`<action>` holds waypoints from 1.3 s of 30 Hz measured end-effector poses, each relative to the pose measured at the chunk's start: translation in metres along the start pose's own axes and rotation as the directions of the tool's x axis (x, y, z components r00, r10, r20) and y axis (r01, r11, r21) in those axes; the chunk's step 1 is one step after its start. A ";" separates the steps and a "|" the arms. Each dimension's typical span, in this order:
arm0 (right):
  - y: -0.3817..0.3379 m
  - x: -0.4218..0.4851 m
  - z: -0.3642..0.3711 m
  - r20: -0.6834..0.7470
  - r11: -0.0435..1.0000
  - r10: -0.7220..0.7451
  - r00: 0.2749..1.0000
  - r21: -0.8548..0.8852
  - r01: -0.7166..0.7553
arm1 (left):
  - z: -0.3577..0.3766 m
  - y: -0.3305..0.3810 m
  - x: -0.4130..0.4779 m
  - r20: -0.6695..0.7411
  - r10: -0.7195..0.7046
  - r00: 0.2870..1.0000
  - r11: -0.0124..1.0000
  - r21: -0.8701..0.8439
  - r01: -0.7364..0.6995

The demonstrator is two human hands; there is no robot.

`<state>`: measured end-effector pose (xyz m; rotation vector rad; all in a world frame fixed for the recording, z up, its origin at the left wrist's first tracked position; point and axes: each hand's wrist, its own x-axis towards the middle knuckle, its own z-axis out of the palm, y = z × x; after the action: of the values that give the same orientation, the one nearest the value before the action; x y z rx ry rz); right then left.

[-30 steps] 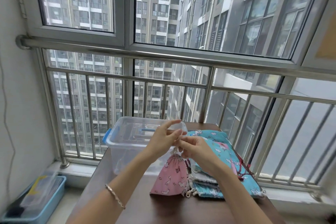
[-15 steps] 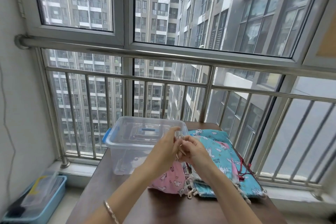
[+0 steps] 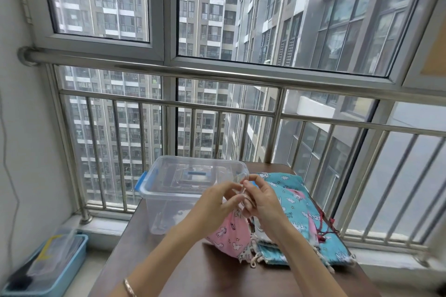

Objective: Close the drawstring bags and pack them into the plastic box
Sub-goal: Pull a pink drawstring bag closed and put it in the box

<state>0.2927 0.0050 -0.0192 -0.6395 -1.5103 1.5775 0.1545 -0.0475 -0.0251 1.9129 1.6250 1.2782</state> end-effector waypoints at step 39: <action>-0.011 -0.008 -0.001 0.013 0.966 0.011 1.000 -0.258 -0.008 | -0.011 0.000 0.003 0.018 -0.139 0.990 0.922 -0.363 0.136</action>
<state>0.3005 -0.0021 -0.0104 -0.7827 -1.7427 1.4058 0.1455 -0.0478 -0.0175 1.5449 1.3809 1.4138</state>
